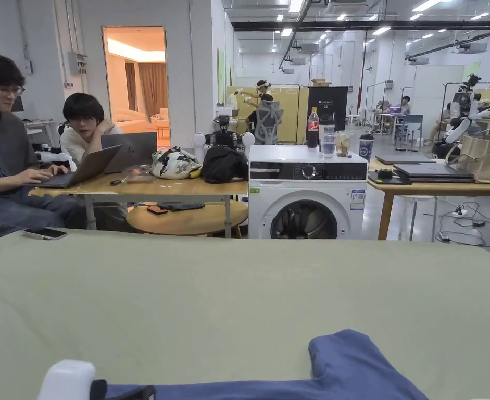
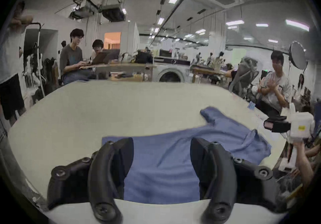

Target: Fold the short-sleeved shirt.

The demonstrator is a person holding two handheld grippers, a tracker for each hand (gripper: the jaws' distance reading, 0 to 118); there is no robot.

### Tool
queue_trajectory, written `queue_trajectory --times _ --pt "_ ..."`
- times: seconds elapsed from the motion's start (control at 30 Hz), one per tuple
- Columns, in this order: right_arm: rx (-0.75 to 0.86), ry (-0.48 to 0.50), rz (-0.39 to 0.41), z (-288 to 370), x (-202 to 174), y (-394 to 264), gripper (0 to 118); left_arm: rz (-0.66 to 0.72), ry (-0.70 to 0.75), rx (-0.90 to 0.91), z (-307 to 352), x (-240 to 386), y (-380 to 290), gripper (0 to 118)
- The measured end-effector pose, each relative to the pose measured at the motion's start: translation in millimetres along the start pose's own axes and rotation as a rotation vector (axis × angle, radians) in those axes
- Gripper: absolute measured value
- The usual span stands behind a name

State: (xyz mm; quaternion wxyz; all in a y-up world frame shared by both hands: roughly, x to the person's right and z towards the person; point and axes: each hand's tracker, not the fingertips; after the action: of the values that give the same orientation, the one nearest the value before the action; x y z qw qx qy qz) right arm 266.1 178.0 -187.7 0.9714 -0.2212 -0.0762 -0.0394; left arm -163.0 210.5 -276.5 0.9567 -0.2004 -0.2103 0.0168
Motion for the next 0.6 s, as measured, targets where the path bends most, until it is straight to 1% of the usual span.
queue_trajectory --times 0.03,0.07,0.1,0.2,0.27,0.33,0.4,0.47,0.5,0.53,0.57,0.6 --pt "0.008 0.015 0.008 -3 -6 4 8 0.006 -0.012 0.011 -3 5 3 21" --pt "0.012 0.022 0.017 -7 -13 7 3 0.005 -0.019 0.016 -5 6 5 7" --pt "0.016 0.026 0.027 -10 -20 10 1 -0.002 -0.023 0.021 -8 11 7 1" --pt "0.016 0.047 0.057 -17 -31 10 0 -0.029 0.0 0.029 -6 20 5 0" --pt "0.001 0.085 0.063 -18 -35 9 0 -0.024 -0.033 0.007 -4 17 4 0" --pt "0.0 0.09 0.067 -20 -37 7 0 -0.011 -0.021 -0.008 -1 10 5 0" --pt "-0.014 0.102 0.064 -23 -37 3 0 0.017 0.006 -0.018 3 -7 8 0" --pt "-0.017 0.122 0.058 -24 -36 -1 0 0.083 0.046 -0.036 1 -29 15 0" --pt "-0.019 0.131 0.052 -24 -34 -3 0 0.12 0.059 -0.059 -4 -42 20 15" --pt "-0.023 0.139 0.041 -25 -34 -3 0 0.148 0.061 -0.123 -12 -54 23 37" --pt "-0.027 0.146 0.03 -26 -32 -5 0 0.159 0.045 -0.186 -23 -67 26 53" --pt "-0.031 0.153 0.02 -26 -30 -6 0 0.161 0.057 -0.238 -37 -80 27 58"
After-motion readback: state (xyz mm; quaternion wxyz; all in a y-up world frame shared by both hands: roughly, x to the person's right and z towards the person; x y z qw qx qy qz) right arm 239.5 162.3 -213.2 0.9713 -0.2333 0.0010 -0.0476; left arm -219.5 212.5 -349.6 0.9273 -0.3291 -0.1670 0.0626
